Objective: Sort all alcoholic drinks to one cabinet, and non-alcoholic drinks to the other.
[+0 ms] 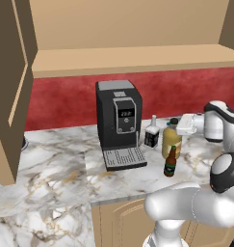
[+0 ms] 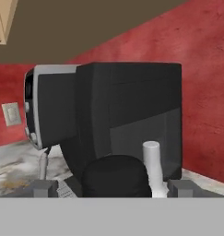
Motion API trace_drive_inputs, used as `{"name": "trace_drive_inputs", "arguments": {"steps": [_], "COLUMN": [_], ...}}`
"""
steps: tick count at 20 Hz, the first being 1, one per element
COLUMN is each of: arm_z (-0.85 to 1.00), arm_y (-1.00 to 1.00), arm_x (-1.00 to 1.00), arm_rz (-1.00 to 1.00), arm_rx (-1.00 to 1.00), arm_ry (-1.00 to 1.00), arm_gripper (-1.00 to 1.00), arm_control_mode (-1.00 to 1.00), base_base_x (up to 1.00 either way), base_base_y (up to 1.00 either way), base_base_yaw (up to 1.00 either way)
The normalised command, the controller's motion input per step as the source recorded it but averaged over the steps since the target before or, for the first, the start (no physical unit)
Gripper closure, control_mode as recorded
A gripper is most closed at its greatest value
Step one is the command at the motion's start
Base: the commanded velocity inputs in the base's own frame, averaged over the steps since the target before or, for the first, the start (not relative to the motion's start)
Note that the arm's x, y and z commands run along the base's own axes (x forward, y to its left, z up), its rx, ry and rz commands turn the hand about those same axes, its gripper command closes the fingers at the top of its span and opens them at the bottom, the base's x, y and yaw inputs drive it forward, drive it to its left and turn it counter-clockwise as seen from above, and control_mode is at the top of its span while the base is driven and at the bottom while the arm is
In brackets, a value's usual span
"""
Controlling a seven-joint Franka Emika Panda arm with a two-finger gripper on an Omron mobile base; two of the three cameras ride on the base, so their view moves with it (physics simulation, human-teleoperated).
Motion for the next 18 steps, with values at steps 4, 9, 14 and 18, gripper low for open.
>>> {"name": "trace_drive_inputs", "arguments": {"steps": [4, 9, 14, 18], "arm_z": [0.08, 0.86, 1.0, 1.0], "arm_y": [0.1, -0.06, -0.24, -0.05], "arm_x": [0.0, -0.12, -0.04, -0.01], "arm_rz": [0.0, 0.0, -0.03, -0.05], "arm_rx": [0.0, 0.0, 0.0, 0.0], "arm_ry": [0.01, 0.0, 0.02, 0.09], "arm_gripper": [1.0, 1.0, 1.0, 1.0], "arm_control_mode": [-1.0, -1.0, -1.0, -1.0], "base_base_x": [0.0, 0.0, 0.0, 0.0], "base_base_y": [0.0, 0.0, 0.0, 0.0], "base_base_yaw": [0.0, 0.0, 0.0, 0.0]}}
